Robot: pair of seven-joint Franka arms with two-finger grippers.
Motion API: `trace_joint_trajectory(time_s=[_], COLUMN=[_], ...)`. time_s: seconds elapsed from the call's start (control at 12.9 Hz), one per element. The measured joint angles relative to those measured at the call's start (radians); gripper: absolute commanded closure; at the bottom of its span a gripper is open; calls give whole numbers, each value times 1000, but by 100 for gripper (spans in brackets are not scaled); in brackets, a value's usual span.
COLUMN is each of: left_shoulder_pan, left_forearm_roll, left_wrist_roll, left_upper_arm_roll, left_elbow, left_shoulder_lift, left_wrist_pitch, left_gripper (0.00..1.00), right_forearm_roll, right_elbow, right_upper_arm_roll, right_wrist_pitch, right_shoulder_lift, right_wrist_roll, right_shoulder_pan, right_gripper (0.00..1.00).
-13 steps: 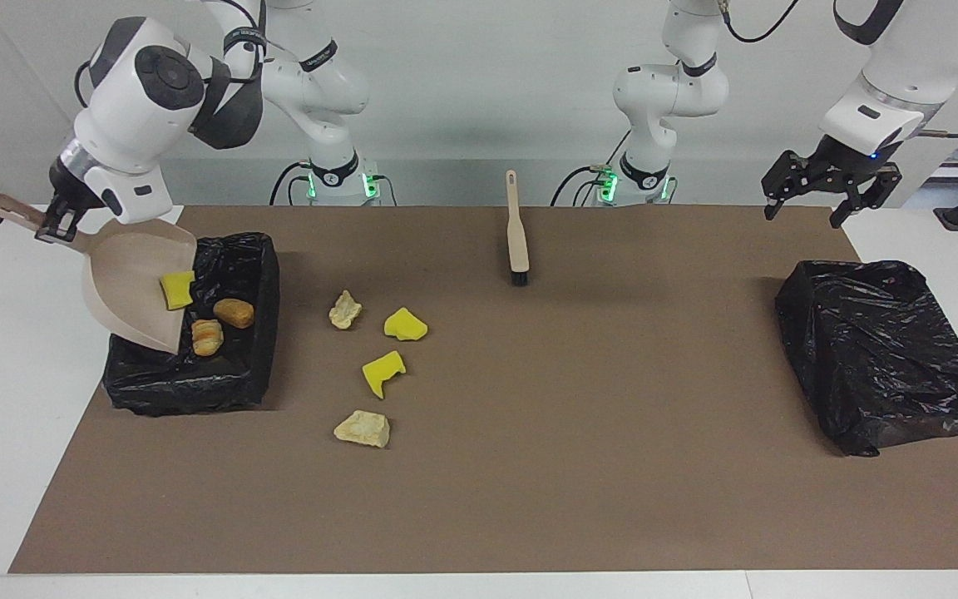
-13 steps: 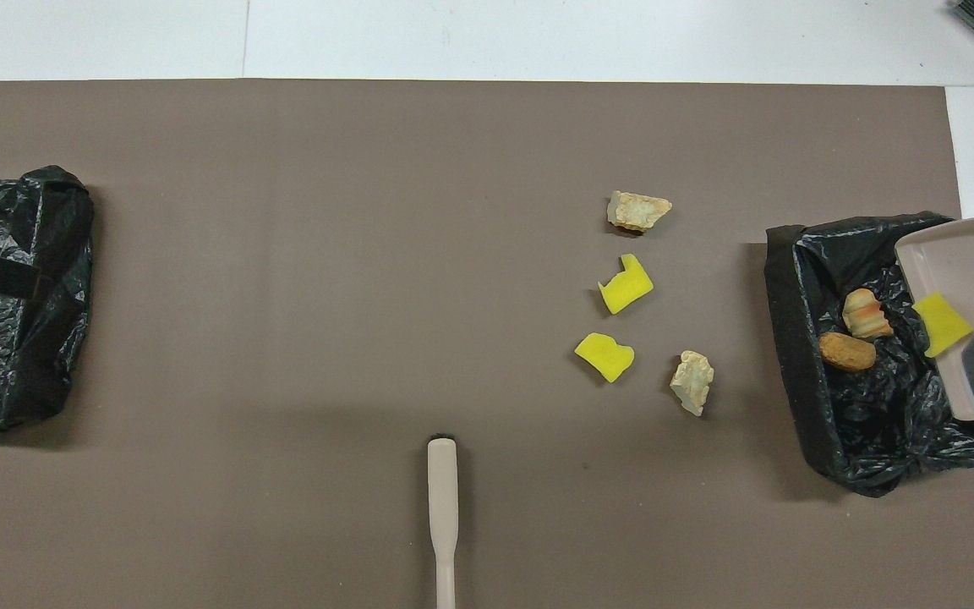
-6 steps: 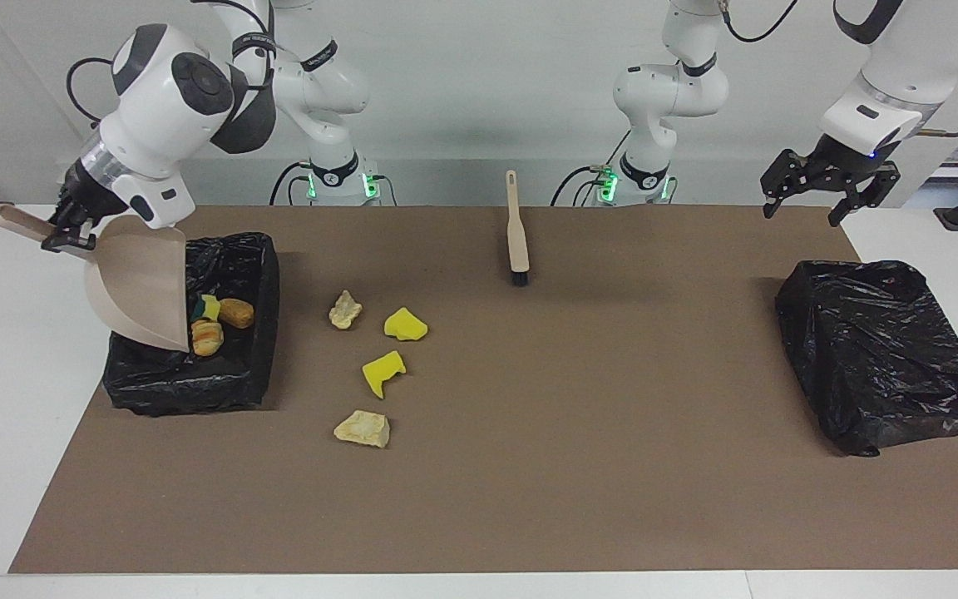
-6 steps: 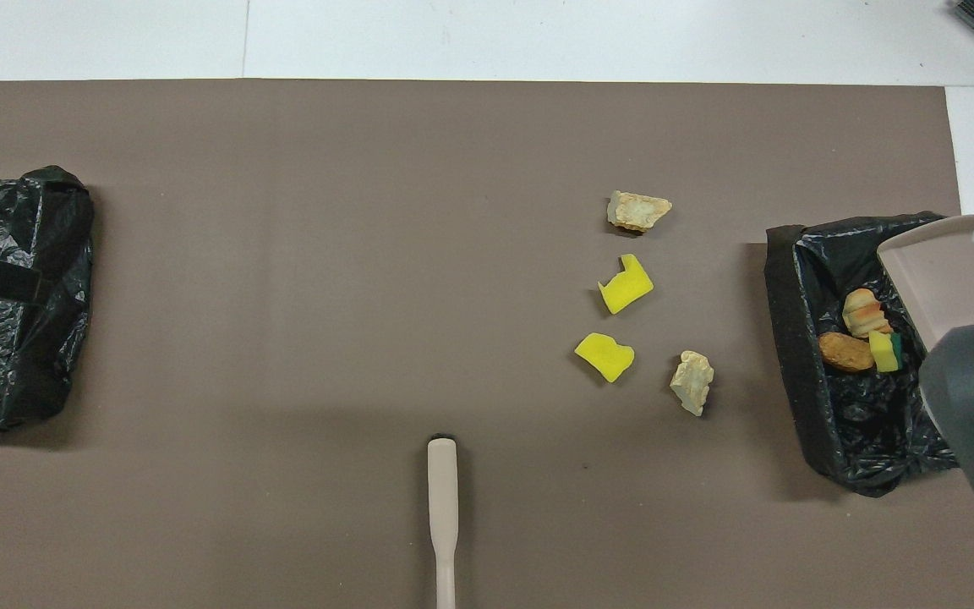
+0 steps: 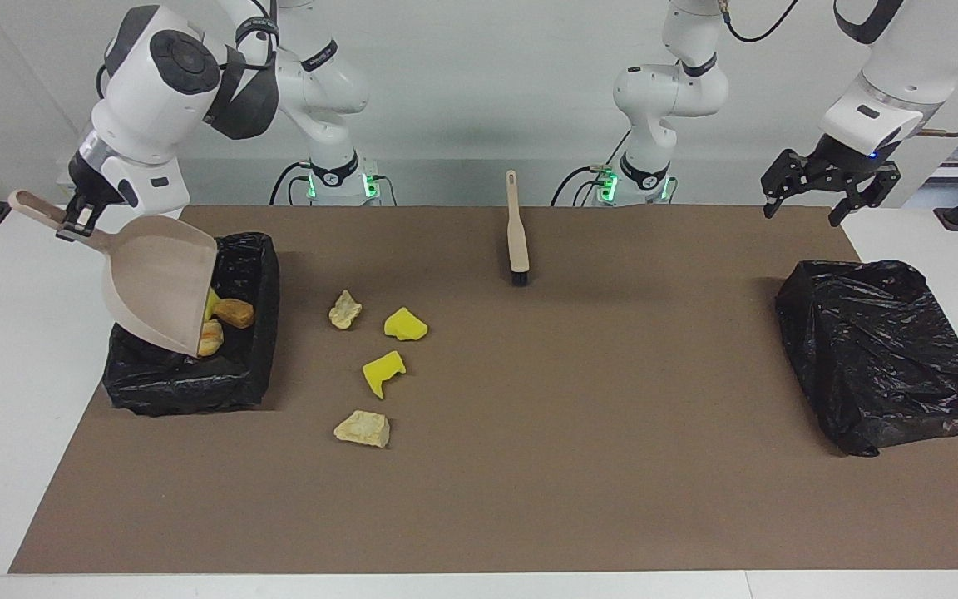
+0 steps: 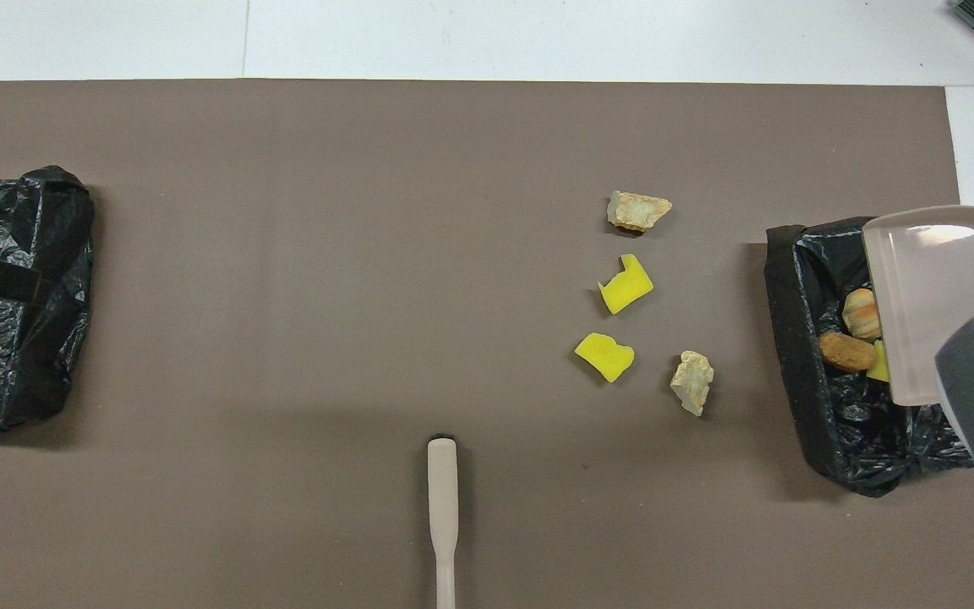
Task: Sweep and dump trash in bin
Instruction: 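Bring the empty dustpan back to the table center with the right gripper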
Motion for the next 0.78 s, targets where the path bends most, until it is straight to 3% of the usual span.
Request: trace_joint_trajectory(time_s=[0.47,0.78], left_shoulder_pan=[0,0], left_forearm_roll=[0,0], left_wrist_roll=[0,0], left_upper_arm_roll=[0,0], left_elbow=[0,0], left_shoulder_lift=[0,0], left_wrist_pitch=[0,0], left_gripper=[0,0], right_forearm_roll=[308,463], right_elbow=[-5,12], right_upper_arm_roll=[13,16], right_wrist_pitch=[-106,-89], right_shoulder_lift=[20,129], right_wrist_roll=[610,1058], right_shoulder_pan=[188,356], right_gripper=[100,100])
